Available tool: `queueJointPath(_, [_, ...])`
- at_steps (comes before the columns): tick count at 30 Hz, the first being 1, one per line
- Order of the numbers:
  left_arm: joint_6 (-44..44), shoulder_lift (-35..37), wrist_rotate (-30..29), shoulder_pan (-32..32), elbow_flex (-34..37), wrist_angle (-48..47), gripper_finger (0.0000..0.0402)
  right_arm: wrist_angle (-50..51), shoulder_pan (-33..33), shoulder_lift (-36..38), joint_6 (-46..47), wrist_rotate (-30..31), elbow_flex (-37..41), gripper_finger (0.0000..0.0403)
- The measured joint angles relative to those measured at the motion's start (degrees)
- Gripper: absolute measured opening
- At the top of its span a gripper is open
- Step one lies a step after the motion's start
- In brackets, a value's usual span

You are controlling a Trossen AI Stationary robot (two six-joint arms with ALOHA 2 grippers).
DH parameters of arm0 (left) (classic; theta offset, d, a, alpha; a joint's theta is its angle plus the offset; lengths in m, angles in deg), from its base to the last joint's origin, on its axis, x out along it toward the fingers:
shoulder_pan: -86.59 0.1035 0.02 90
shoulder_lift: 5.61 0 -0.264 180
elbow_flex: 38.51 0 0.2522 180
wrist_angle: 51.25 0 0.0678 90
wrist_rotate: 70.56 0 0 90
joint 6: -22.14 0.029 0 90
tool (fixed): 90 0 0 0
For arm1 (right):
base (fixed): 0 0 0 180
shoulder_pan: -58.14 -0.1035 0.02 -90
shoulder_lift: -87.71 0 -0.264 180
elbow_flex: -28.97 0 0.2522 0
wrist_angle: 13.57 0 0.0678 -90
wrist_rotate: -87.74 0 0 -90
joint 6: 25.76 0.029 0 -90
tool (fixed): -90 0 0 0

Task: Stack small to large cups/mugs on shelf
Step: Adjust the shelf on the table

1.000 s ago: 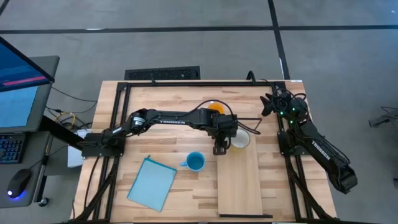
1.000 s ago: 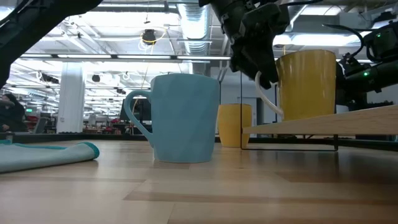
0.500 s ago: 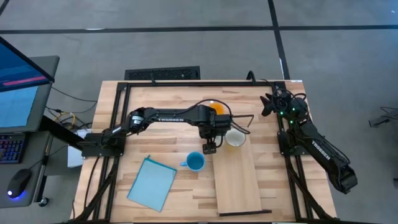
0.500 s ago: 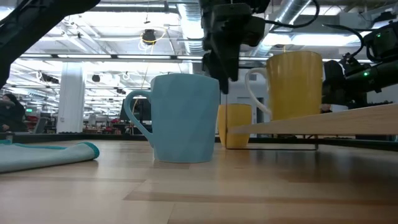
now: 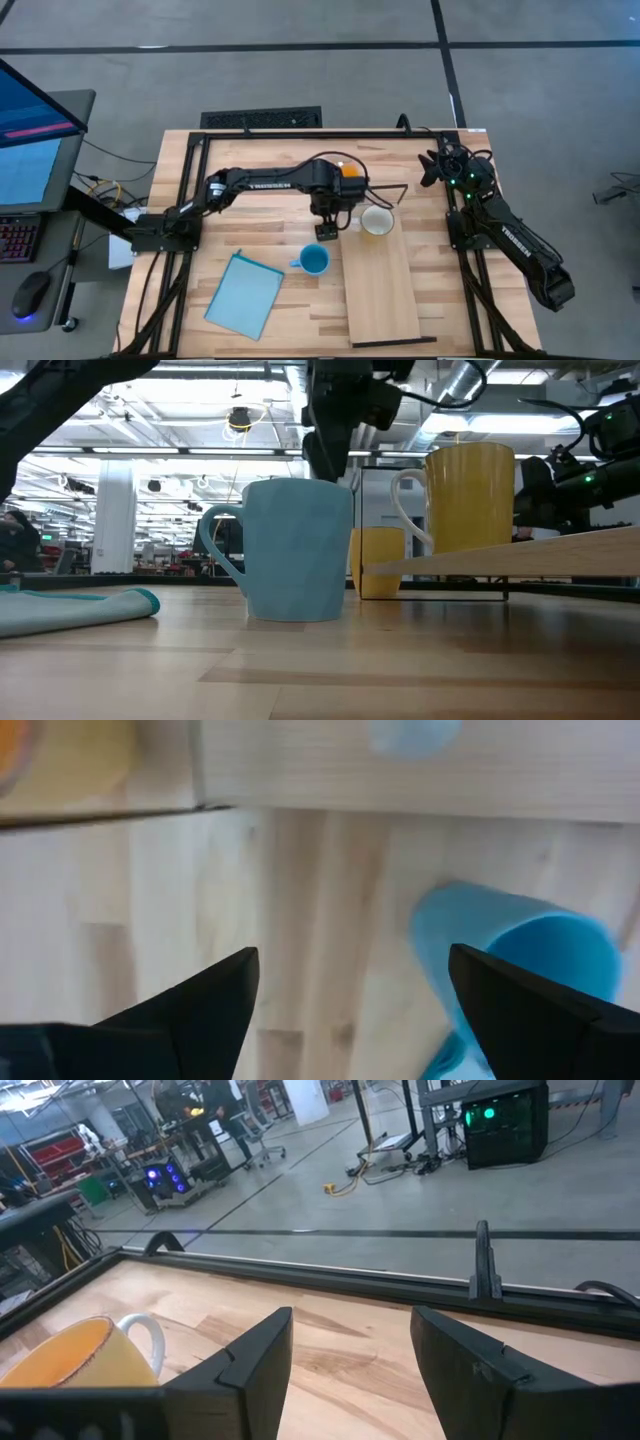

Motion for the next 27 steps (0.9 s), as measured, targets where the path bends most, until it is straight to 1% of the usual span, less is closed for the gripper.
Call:
queueJointPath(2, [0.45,0.00,-3.31,0.43,0.00,-0.13,0.0318,0.00,-0.01,-0.07,0.00,-0.02,0.01,0.0226])
queueJointPath(5, [2.44,-0.15,-8.97,1.46,0.00,2.58,0.0318,0.00,-0.02,-0.06,0.00,-0.02,0.00,0.0226])
queueJointPath(8, [2.98,-0.15,-11.92,2.78,-0.02,4.71,0.0318,0.01,-0.02,-0.07,0.00,-0.02,0.01,0.0226])
queueJointPath(10, [2.96,-0.15,-11.85,3.71,-0.02,5.45,0.0318,0.01,0.00,-0.04,0.00,0.00,-0.01,0.0226])
queueJointPath(13, [3.15,-0.15,-9.90,4.62,-0.02,6.84,0.0318,0.01,-0.01,-0.06,0.00,0.00,0.01,0.0226])
queueJointPath(22, [5.17,-0.15,-8.13,4.96,-0.04,13.13,0.0318,0.01,0.00,-0.07,-0.03,0.00,0.00,0.0226])
queueJointPath(25, [5.22,-0.15,-6.21,5.03,-0.07,13.78,0.0318,0.01,0.00,-0.07,-0.04,0.00,-0.01,0.0226])
queueJointPath(27, [5.66,-0.15,-6.06,5.03,-0.07,13.34,0.0318,0.01,0.00,-0.07,-0.04,0.00,-0.01,0.0226])
